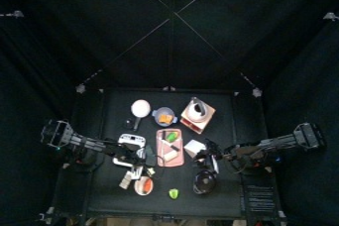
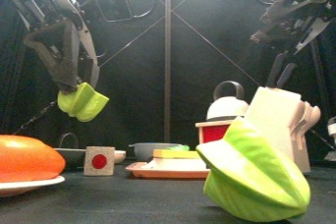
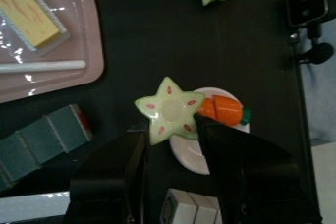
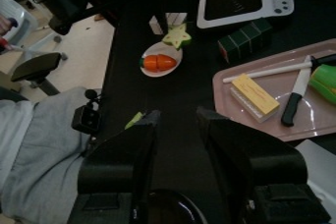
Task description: Place starfruit bottom on stoe
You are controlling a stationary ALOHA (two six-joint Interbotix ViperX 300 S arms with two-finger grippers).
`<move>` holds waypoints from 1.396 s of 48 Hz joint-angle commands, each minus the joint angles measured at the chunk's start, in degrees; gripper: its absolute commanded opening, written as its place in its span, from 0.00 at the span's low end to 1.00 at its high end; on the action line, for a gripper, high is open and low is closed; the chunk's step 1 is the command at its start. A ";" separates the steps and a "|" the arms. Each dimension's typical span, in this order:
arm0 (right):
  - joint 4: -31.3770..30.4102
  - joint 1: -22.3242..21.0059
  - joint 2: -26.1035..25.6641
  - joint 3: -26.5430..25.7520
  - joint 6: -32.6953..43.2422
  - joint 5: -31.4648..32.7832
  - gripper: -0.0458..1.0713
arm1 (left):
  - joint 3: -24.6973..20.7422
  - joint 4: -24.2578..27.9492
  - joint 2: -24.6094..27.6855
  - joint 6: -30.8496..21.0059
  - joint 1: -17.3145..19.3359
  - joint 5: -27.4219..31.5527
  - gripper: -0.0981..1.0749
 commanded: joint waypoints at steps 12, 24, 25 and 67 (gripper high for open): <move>0.09 -0.09 -0.26 -0.70 0.00 -0.53 0.71 | -1.32 29.00 -1.32 -31.55 -7.38 8.61 0.66; 0.09 -0.09 -0.18 -0.79 0.00 -0.53 0.71 | 4.66 38.41 -5.89 -49.75 -12.39 12.48 0.67; 0.09 -0.09 -0.09 -0.79 0.00 -0.44 0.71 | 5.27 38.58 -6.42 -50.63 -12.66 12.57 0.67; 0.09 -0.53 0.70 -0.88 0.00 -0.44 0.71 | 21.71 32.70 -19.95 -63.11 -15.82 12.48 0.71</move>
